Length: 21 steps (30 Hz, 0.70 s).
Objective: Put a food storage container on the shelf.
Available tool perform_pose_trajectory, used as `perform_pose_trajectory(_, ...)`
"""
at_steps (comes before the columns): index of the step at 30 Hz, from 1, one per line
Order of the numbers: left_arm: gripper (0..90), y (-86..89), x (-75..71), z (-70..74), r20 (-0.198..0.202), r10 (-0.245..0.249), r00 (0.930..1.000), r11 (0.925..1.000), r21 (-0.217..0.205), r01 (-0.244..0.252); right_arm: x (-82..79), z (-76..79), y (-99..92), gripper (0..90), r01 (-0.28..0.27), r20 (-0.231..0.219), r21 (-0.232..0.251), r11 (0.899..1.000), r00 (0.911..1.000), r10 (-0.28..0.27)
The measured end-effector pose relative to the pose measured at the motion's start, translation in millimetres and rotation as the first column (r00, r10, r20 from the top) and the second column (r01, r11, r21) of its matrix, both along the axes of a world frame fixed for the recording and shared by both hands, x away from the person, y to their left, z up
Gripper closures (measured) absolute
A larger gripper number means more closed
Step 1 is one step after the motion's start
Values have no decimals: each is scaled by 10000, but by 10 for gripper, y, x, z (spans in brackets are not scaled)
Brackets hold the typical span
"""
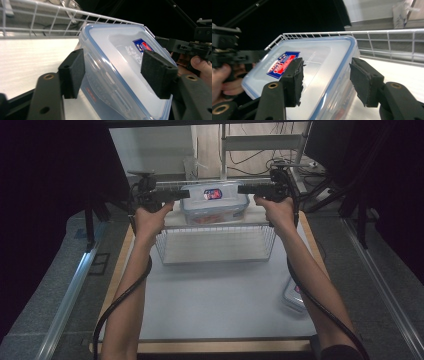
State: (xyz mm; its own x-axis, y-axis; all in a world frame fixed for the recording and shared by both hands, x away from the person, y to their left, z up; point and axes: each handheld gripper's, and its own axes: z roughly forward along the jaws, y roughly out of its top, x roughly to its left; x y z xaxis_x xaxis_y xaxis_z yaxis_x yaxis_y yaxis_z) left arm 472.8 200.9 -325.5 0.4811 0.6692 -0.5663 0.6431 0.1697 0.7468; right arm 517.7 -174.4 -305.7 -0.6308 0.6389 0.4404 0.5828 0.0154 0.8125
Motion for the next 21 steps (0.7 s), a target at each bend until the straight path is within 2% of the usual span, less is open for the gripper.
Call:
perform_pose_trajectory(3,351,48,-116,47,665,93,9977,9992,383,-119,-51,28,-17,436,21,453,-361,9993,9990,-4)
perform_pose_trajectory(5,377,64,-199,70,1004,130,9949,9984,526,-183,-86,44,-52,439,9,676,-365,9993,9977,16)
perform_pose_trajectory(8,433,69,-376,91,1638,-60,9865,9952,973,-101,-159,67,-123,462,1,974,-396,9992,9952,38)
perform_pose_trajectory(12,515,41,-617,57,2352,-296,9715,9854,1699,-111,-282,73,-200,530,-65,1354,-659,9978,9907,154)
perform_pose_trajectory(17,693,2,-840,-78,2597,-811,9623,9752,2202,228,-469,22,-258,612,-89,1948,-1179,9930,9803,319)
perform_pose_trajectory(21,860,-89,-910,-208,2575,-1291,9576,9698,2344,677,-588,-79,-278,702,-140,2048,-1372,9904,9779,422)
